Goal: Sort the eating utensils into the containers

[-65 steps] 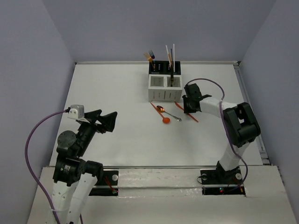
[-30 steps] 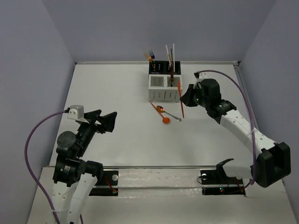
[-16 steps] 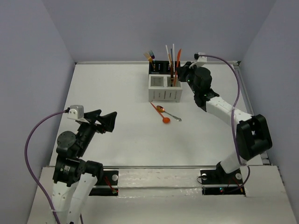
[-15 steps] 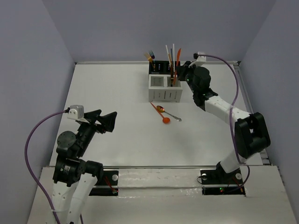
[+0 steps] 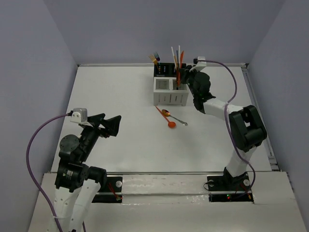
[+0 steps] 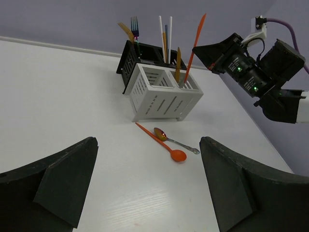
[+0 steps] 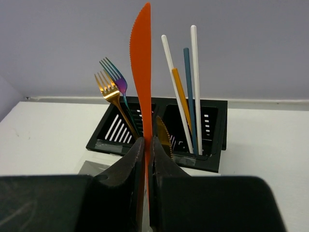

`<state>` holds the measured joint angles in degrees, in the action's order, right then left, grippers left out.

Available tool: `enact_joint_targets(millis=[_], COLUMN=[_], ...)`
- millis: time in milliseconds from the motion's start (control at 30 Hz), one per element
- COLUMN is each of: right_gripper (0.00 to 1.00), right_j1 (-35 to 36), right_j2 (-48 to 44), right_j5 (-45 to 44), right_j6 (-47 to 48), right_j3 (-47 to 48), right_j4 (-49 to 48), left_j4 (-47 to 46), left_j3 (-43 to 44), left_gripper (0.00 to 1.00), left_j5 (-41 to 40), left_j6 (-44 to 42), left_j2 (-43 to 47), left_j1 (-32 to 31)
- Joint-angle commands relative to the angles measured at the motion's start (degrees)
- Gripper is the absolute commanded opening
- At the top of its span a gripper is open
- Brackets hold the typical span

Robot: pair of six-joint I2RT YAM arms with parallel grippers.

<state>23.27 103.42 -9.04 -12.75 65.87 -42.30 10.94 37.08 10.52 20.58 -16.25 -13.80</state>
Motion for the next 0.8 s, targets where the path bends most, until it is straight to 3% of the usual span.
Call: enact_joint_targets(millis=[0,133,267,433,567,767], right_gripper=[0.08,0.08,0.37,0.47,0.45,0.19], right_j1=[0.20,0.20,0.73,1.34,1.87,4.15], right_j2=[1.26,2.14,1.35,-3.64,-9.80,-18.07], right_j5=[-0.36,0.07,2.35,3.67,4.99,8.60], right_j6=[2.56,3.70,3.88,5.28,4.50,2.21], right_j3=[2.07,3.13,3.04,2.95,-0.46,-6.62], right_j4=[-6.74,-5.25,-3.58,2.47,8.19,24.00], left_j4=[-2.77,-2.94,-2.94,-2.94,-2.94,-2.94], left_j3=[-0.34,-0.34,-0.43,-0.43,-0.43,-0.52], left_gripper=[0.99,0.99,0.99,0.99,0.99,0.99], left_j5=[0.72,0.73,0.73,0.99,1.08,1.25], left_j6=[-0.89,-0.89,-0.89,-0.89,-0.80,-0.80], left_j2=[-0.54,-0.71,-0.71,-0.71,-0.54,-0.27], left_j1=[0.62,0.62,0.62,0.62,0.62,0.62])
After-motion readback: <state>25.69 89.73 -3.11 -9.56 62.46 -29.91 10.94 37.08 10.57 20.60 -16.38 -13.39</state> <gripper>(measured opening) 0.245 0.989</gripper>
